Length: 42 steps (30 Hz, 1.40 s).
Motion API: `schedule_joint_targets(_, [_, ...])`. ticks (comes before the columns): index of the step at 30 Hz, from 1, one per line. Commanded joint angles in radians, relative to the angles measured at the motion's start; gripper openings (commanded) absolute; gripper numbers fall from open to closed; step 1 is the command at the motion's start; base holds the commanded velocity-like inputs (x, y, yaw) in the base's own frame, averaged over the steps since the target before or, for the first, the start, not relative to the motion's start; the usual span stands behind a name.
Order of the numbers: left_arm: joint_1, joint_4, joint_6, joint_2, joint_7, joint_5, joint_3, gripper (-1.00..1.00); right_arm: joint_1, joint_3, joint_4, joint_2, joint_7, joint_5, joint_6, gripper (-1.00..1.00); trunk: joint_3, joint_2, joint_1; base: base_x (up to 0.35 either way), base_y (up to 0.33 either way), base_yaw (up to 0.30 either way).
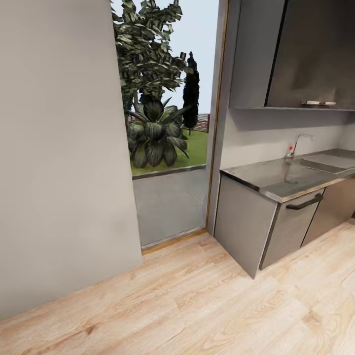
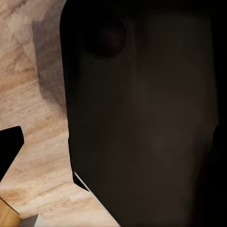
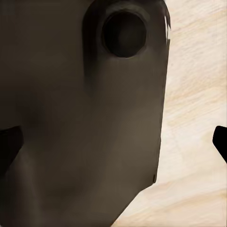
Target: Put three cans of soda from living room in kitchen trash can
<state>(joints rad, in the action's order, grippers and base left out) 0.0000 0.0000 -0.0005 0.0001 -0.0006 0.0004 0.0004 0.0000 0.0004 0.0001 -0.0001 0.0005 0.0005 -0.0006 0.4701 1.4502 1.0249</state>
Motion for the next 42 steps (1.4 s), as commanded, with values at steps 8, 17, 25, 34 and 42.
schedule_joint_targets(8, [-0.008, -0.017, -0.024, 0.008, -0.007, 0.004, 0.006, 1.0, -0.007, 0.006, -0.03, -0.009, 0.016, 0.013, -0.026, 1.0, 0.0, 0.0, 0.0, 0.0, 0.0, 0.0])
schedule_joint_targets(17, [-0.008, -0.017, -0.024, 0.008, -0.007, 0.004, 0.006, 1.0, -0.007, 0.006, -0.03, -0.009, 0.016, 0.013, -0.026, 1.0, 0.0, 0.0, 0.0, 0.0, 0.0, 0.0])
schedule_joint_targets(25, [-0.025, -0.034, -0.041, 0.025, -0.024, 0.005, 0.006, 1.0, -0.024, 0.021, -0.047, -0.022, 0.027, 0.012, -0.038, 1.0, 0.0, 0.0, 0.0, 0.0, 0.0, 0.0])
schedule_joint_targets(34, [-0.1, -0.991, 0.097, 0.039, -0.061, 0.008, 0.0, 1.0, -0.254, 0.036, -0.572, -0.041, 0.306, 0.002, -0.22, 1.0, 0.0, 0.0, 0.0, 0.0, 0.0, 0.0])
schedule_joint_targets(42, [-0.058, -1.361, 0.139, 0.039, -0.063, 0.007, -0.007, 1.0, -0.213, 0.039, -0.92, -0.038, 0.316, 0.0, -0.169, 1.0, 0.0, 0.0, 0.0, 0.0, 0.0, 0.0])
